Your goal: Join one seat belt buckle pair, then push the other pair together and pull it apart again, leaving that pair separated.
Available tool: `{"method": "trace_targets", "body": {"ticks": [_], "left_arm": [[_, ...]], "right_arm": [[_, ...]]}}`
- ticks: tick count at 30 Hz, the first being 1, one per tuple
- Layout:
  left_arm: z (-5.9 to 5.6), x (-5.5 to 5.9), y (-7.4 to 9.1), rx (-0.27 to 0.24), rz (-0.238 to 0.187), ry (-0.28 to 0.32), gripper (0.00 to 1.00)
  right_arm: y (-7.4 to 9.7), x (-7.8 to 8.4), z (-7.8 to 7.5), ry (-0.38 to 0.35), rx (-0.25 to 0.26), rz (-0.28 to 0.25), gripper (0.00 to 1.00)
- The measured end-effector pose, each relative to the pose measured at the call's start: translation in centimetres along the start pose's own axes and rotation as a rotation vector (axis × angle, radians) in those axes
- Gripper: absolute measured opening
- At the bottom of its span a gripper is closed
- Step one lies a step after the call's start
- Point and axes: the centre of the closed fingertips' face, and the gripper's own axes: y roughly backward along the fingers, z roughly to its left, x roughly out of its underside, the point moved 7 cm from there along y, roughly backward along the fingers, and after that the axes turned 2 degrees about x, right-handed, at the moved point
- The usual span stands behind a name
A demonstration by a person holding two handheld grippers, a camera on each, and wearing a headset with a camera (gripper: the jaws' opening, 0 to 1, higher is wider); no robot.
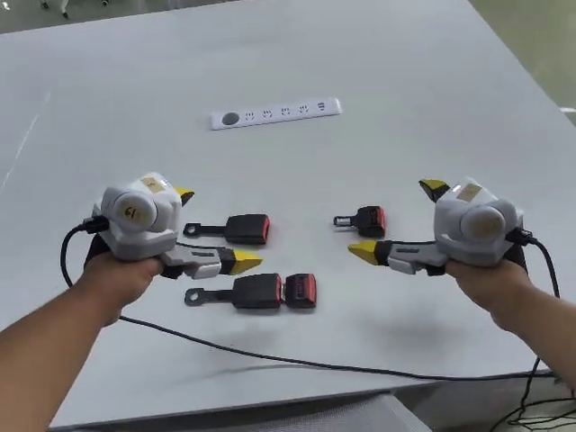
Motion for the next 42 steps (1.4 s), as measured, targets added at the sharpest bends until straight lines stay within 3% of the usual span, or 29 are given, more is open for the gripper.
{"method": "trace_targets", "body": {"ticks": [6,8,14,17,26,32,42], "left_arm": [[-1.1,1.0,2.2,-0.052,-0.053,0.088,1.0],[-1.3,1.5,2.8,-0.06,-0.062,0.089,1.0],[-1.4,3.2,5.2,-0.087,-0.038,0.082,1.0],[-1.2,4.3,6.6,-0.086,-0.039,0.111,1.0],[-1.6,7.0,9.2,-0.087,-0.019,0.142,1.0],[-1.1,7.7,11.0,-0.101,-0.019,0.142,1.0],[-0.7,7.9,10.6,-0.09,-0.005,0.144,1.0]], "right_arm": [[2.0,0.6,0.6,-0.008,0.008,0.003,1.0],[2.6,0.9,0.6,-0.022,0.008,-0.002,1.0],[4.4,1.6,0.7,-0.048,0.037,-0.012,1.0],[5.2,2.2,1.2,-0.058,0.04,-0.019,1.0],[6.3,3.4,2.6,-0.07,0.034,0.015,1.0],[7.1,3.6,3.0,-0.078,0.058,0.009,1.0],[7.0,4.3,3.5,-0.075,0.074,0.032,1.0]]}}
